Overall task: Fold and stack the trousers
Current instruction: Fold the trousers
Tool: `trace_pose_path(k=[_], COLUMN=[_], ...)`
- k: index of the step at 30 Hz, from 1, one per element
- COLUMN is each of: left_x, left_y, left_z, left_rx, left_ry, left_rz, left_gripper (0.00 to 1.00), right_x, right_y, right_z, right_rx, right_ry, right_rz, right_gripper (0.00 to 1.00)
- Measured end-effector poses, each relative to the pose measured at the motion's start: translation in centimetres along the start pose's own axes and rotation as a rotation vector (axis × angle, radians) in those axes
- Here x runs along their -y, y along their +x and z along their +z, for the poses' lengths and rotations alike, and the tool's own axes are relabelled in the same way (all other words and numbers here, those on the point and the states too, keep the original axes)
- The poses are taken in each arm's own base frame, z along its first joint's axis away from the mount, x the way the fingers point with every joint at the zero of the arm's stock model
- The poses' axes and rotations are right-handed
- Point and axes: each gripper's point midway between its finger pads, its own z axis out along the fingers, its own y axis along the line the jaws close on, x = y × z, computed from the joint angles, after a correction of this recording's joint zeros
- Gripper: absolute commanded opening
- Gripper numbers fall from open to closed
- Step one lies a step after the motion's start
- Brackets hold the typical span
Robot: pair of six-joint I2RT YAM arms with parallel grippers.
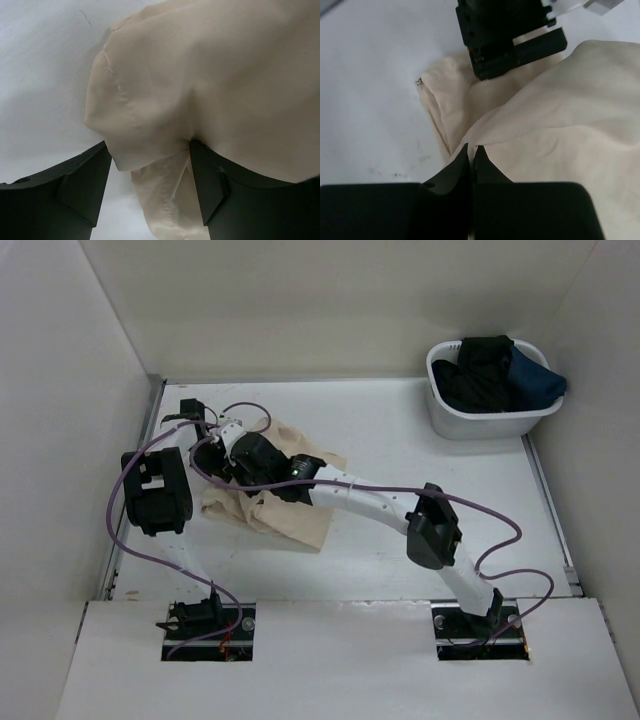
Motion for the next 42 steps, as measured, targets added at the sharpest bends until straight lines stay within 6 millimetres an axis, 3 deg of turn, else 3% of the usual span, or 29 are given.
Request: trace_pose_path(k=[2,6,8,10,11,15,19,21,23,25,28,30,32,34,36,38,40,42], left_x=[-0.1,-0.2,-0.3,-0.5,-0.8,-3.8,-8.8,-10.8,-11.3,-10.7,-8.9,-7.6,-6.3,-5.2,-4.5,-4.1,-3.9,-3.7], left_y=[0.0,0.0,0.0,-0.1,-0.1,-0.1,-1.1,-1.7,-2.1,-2.9,-4.9,-5.9,-6.6,-6.7,-6.3,-5.5,-4.5,-3.6], left_z=[0.0,0.0,0.0,-0.1,-0.2,-1.6,-5.0,-7.0,-9.0,-10.9,-13.6,-14.7,-14.8,-13.8,-11.8,-9.2,-6.5,-4.5], left_rx=[0.000,0.000,-0.001,0.002,0.005,0.038,0.124,0.170,0.201,0.232,0.293,0.326,0.339,0.328,0.297,0.255,0.206,0.169], left_ry=[-0.001,-0.001,0.001,0.002,0.000,-0.039,-0.125,-0.175,-0.212,-0.234,-0.258,-0.258,-0.240,-0.202,-0.146,-0.083,-0.032,0.001], left_rz=[-0.001,-0.004,-0.010,-0.016,-0.022,-0.081,-0.147,-0.153,-0.135,-0.099,-0.030,0.009,0.041,0.057,0.051,0.025,-0.010,-0.040], left_gripper=[0.60,0.61,0.62,0.65,0.66,0.69,0.70,0.72,0.74,0.76,0.77,0.79,0.78,0.76,0.73,0.68,0.61,0.49], right_x=[0.3,0.0,-0.6,-1.5,-2.0,-4.0,-5.5,-5.5,-4.5,-2.1,4.3,8.7,11.0,10.7,9.1,7.6,6.4,5.7], right_y=[-0.9,-4.0,-5.1,-5.8,-6.0,-5.5,-4.8,-5.0,-4.4,-3.3,-1.7,0.4,3.8,8.9,14.1,17.9,19.7,19.3], right_z=[-0.3,-1.3,-1.4,-1.2,-1.0,0.6,0.3,-1.2,-4.2,-8.0,-13.2,-14.7,-14.0,-11.8,-9.4,-7.8,-6.8,-6.6], right_rx=[0.041,0.133,0.165,0.184,0.189,0.177,0.156,0.159,0.150,0.146,0.188,0.215,0.194,0.095,-0.038,-0.154,-0.218,-0.219], right_ry=[0.003,-0.057,-0.114,-0.167,-0.192,-0.264,-0.317,-0.325,-0.313,-0.281,-0.187,-0.107,-0.054,-0.040,-0.051,-0.067,-0.093,-0.131], right_rz=[0.020,0.065,0.080,0.084,0.079,0.054,0.048,0.083,0.153,0.258,0.457,0.594,0.712,0.805,0.875,0.935,0.989,1.027], right_gripper=[0.01,0.15,0.41,0.53,0.66,1.00,1.00,1.00,1.00,1.00,1.00,1.00,1.00,1.00,1.00,0.97,0.89,0.81])
